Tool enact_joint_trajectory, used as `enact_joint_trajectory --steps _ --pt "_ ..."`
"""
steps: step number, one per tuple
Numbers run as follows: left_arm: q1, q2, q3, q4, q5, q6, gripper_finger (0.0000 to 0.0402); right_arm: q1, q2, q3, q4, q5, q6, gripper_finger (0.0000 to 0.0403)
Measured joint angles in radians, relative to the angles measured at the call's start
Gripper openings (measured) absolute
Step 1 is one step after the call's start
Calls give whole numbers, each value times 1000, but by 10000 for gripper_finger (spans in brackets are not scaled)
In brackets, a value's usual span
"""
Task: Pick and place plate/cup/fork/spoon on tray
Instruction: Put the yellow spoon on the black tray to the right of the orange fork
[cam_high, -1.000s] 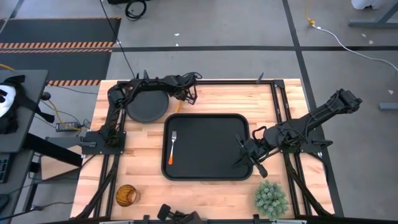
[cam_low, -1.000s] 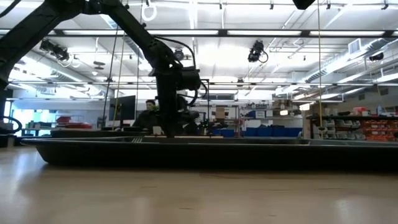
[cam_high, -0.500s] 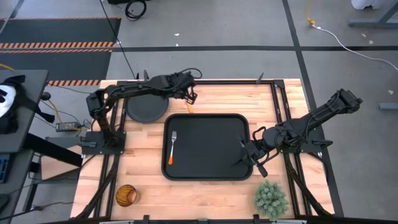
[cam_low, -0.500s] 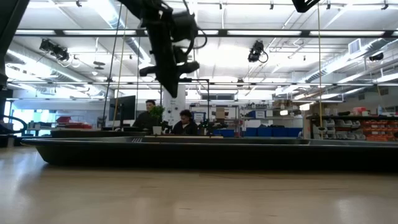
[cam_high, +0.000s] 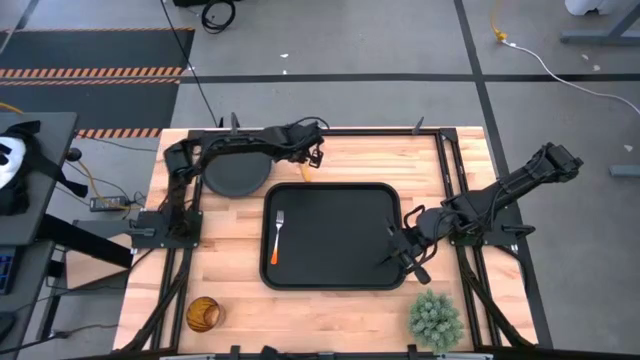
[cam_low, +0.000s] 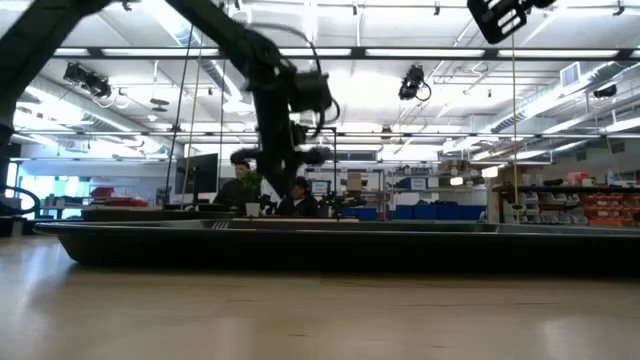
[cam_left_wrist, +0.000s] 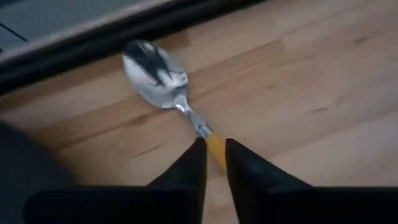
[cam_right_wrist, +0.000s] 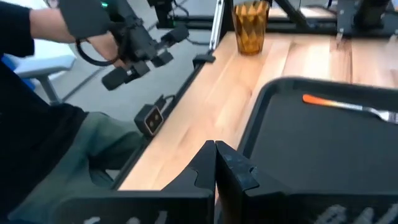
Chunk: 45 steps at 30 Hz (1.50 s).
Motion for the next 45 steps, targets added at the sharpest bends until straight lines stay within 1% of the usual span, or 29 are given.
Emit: enact_joint_trajectory --steps 5,9,11,16,20,24,26,33,35,45 --pt "70 88 0 41 129 -46 125 0 0 0 -42 0 0 11" --pt "125 122 0 40 192 -83 162 0 0 0 -59 0 0 11" --pt "140 123 2 46 226 -83 171 0 0 0 -58 0 0 11" --pt "148 122 2 44 237 -76 171 -2 0 0 -58 0 -2 11" --pt "148 122 2 42 239 -72 159 -1 0 0 -57 0 -2 11" --pt "148 122 2 30 240 -49 132 -1 0 0 -57 0 -2 11" --pt "150 122 2 13 236 -49 110 -2 0 0 -57 0 -2 11" --pt "152 117 3 12 228 -14 12 -1 0 0 -62 0 -2 11" --pt "151 119 3 12 225 -2 5 -1 0 0 -64 0 1 11" --pt "152 119 2 10 219 6 3 -1 0 0 -93 0 20 11"
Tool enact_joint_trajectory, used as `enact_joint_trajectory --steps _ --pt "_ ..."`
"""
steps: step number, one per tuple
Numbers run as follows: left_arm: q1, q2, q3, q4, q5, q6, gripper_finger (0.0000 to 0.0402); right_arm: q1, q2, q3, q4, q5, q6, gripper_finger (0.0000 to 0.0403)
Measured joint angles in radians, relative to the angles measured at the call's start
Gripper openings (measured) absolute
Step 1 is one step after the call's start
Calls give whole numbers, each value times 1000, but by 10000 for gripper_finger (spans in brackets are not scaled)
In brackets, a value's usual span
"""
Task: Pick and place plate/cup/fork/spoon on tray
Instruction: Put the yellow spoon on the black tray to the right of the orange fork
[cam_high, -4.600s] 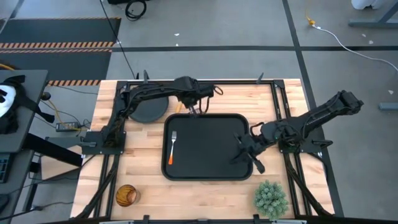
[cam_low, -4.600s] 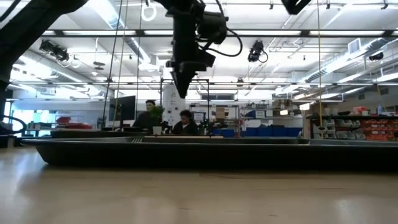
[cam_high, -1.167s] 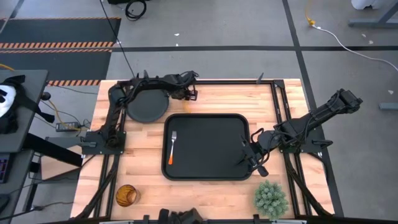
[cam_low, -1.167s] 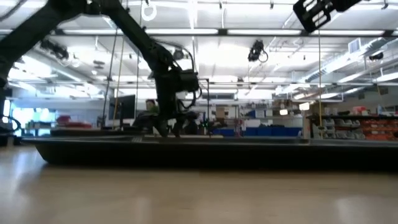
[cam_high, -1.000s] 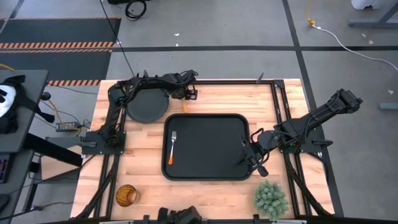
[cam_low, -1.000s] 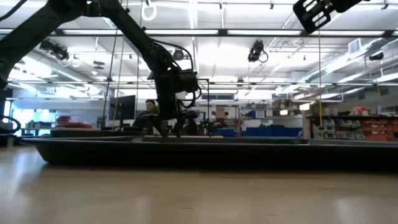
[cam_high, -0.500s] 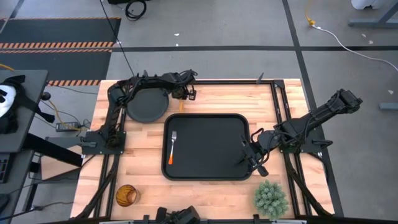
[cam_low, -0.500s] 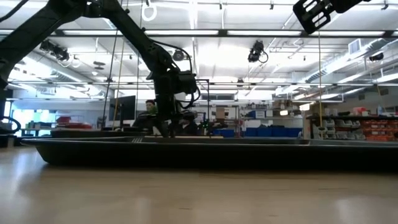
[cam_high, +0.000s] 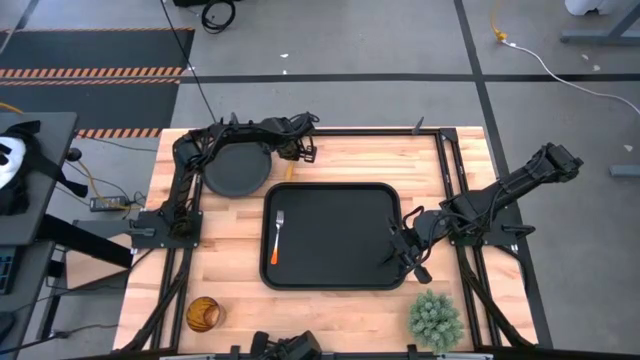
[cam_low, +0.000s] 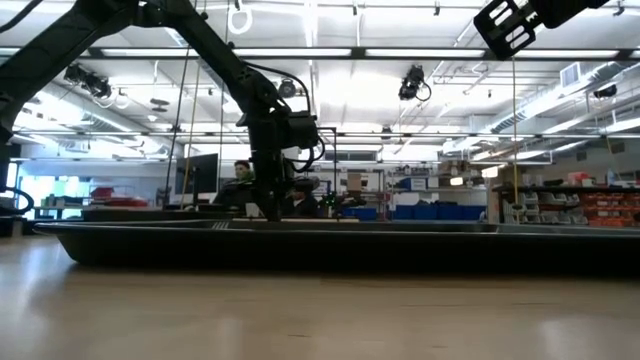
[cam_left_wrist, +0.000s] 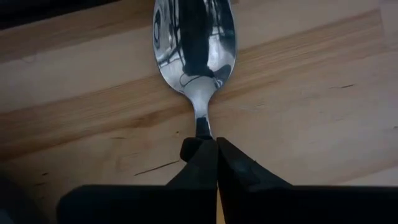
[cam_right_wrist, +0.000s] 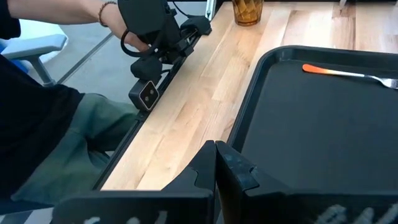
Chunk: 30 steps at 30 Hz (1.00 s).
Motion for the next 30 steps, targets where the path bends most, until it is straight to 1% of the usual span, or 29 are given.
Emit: enact_joint_trajectory --steps 12,17,25,30 --pt "-2 -4 -2 -1 -4 32 2 0 0 0 -1 0 0 11" --pt "-19 -50 -6 -20 -42 40 2 0 0 0 -2 0 0 11" --pt "-34 -135 -4 -53 -68 50 2 0 0 0 -1 0 0 11" --pt "-46 -143 -3 -53 -74 50 2 0 0 0 -2 0 1 11"
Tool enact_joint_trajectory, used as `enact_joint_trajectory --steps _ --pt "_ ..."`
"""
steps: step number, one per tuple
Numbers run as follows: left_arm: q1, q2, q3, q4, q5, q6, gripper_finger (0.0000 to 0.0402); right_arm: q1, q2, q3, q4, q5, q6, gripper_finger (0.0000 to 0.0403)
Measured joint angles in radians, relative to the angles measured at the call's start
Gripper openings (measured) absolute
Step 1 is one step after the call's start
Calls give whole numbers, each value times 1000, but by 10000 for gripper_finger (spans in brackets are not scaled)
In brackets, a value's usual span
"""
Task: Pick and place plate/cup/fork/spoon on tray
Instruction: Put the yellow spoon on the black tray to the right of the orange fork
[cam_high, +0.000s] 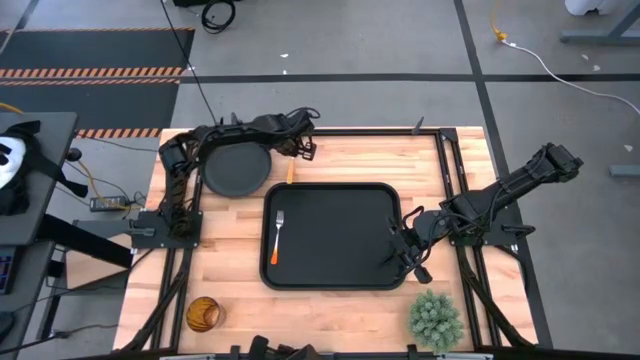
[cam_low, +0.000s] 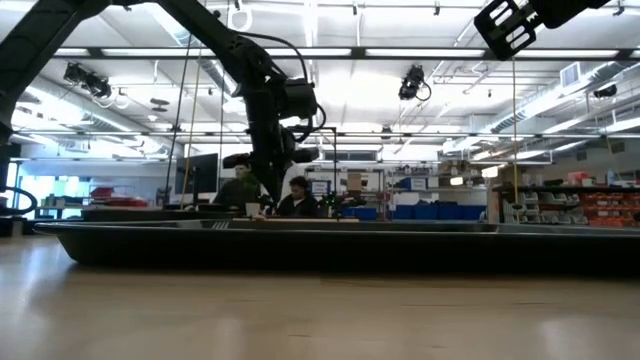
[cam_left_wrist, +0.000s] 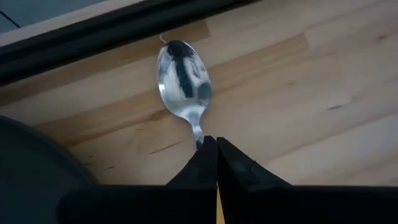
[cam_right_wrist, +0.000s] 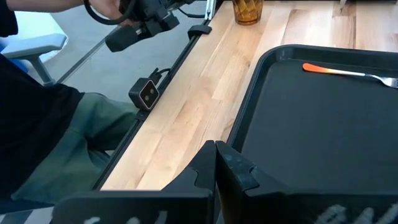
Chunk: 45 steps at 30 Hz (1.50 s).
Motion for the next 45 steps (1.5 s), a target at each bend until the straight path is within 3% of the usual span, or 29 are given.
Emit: enact_joint_trajectory --steps 9,21,28,34,45 --pt "1 0 0 -4 -16 -43 12 0 0 0 0 0 0 11" --pt "-1 106 -1 -11 4 -72 133 0 0 0 -6 0 0 11" --pt "-1 122 -1 17 -5 -70 174 0 0 0 -11 0 6 11" --pt "-3 131 0 6 15 -68 175 0 0 0 -12 0 6 11" --pt "-7 138 0 0 41 -54 139 0 0 0 -15 0 6 11"
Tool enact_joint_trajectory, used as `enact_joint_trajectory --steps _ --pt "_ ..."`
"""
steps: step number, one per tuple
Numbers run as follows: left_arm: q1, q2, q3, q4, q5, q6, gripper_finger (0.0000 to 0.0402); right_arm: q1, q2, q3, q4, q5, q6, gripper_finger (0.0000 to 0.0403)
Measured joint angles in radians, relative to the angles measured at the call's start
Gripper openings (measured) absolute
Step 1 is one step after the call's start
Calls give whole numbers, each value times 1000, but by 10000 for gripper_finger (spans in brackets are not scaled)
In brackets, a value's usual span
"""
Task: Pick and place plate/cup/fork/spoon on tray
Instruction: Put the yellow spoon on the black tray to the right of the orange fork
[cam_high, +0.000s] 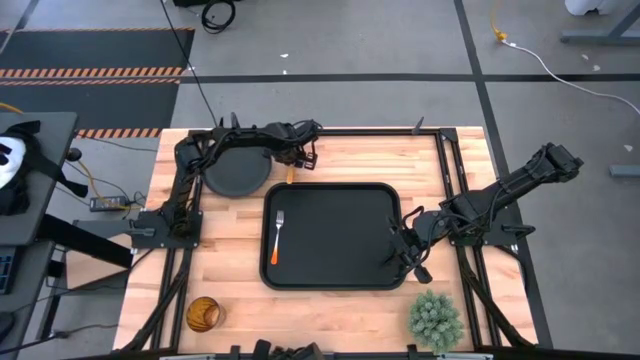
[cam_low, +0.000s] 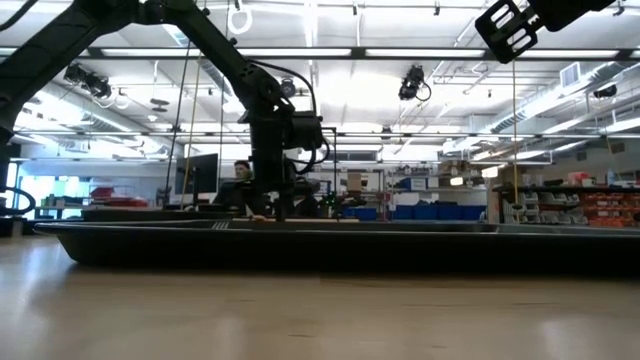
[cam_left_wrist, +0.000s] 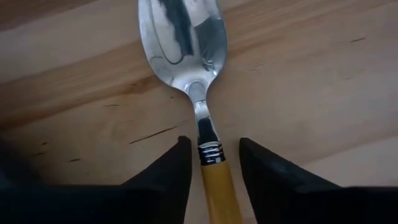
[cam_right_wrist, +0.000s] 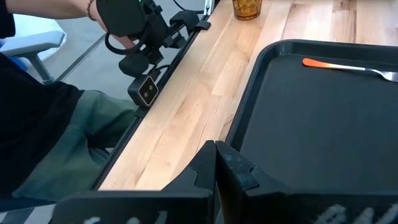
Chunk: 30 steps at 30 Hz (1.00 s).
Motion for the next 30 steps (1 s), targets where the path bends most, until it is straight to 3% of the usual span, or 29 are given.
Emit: enact_joint_trajectory --steps 7,23,30 --pt "-6 0 1 -12 -2 33 53 0 0 0 0 0 0 11" --pt "-35 -70 25 -96 -33 52 60 0 0 0 2 0 1 11" --pt "-125 -152 28 -135 -61 46 58 0 0 0 1 0 1 11"
